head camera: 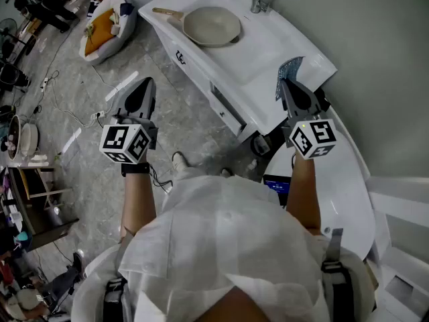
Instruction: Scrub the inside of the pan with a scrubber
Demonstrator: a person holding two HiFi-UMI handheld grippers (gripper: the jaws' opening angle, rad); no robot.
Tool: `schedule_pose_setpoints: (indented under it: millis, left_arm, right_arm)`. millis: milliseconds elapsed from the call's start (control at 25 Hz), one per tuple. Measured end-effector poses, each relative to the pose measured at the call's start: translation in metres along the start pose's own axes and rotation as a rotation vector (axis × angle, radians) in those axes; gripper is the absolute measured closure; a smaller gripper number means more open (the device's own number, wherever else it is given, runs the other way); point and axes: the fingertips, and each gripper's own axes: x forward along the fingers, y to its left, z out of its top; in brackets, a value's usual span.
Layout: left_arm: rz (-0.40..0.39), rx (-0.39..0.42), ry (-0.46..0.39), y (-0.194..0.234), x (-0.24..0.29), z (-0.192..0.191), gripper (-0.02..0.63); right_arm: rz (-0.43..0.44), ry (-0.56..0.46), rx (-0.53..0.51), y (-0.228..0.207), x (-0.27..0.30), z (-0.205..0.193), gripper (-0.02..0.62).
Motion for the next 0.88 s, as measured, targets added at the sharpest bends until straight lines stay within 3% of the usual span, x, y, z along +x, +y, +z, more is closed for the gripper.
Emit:
schedule_pose_setpoints:
  millis: [600,880]
  left_arm:
    - [0.014,0.0,-0.008,0.014,0.013,0.005,0.588]
    - [0.017,-0.016,-0.006,0.037,0.012,0.001,0.588]
  right_arm:
    - [0.015,-0.042,0.024,-0.008,0.022,0.012,0.578]
    - [0.033,-0.015,0.023,0.004,0.046,0.009,0.578]
